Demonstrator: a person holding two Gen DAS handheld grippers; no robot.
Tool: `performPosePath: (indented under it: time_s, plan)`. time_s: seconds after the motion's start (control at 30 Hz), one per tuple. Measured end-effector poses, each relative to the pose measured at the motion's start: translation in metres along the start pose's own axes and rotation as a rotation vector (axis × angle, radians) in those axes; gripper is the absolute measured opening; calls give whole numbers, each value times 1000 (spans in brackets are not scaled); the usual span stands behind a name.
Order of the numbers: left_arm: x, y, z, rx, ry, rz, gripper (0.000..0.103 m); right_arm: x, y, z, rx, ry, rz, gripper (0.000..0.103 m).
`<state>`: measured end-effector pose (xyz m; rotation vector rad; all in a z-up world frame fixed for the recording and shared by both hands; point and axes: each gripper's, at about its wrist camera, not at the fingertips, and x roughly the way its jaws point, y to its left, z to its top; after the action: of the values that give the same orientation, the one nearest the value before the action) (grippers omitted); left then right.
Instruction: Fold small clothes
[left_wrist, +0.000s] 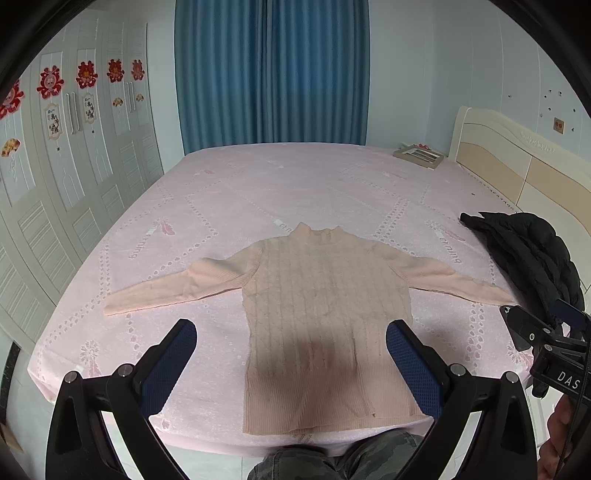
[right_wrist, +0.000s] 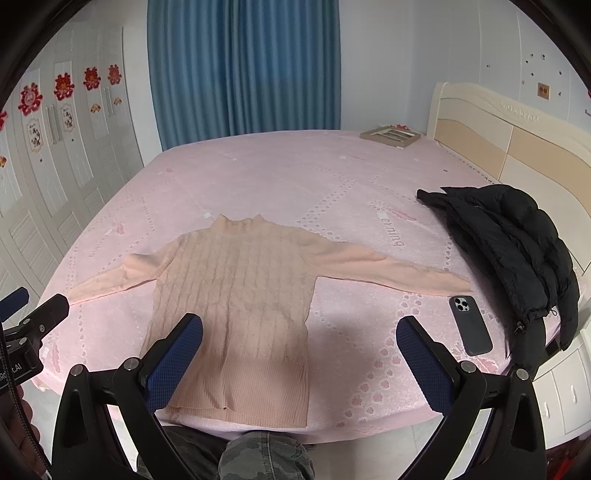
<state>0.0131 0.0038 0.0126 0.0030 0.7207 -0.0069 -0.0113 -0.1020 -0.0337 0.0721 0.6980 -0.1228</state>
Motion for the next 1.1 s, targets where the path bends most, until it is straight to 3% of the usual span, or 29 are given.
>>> performPosePath:
  time_s: [1.1]
  plan:
    - [7, 9, 2, -17, -33, -38, 103, 2, 2, 4, -13, 7, 0, 103]
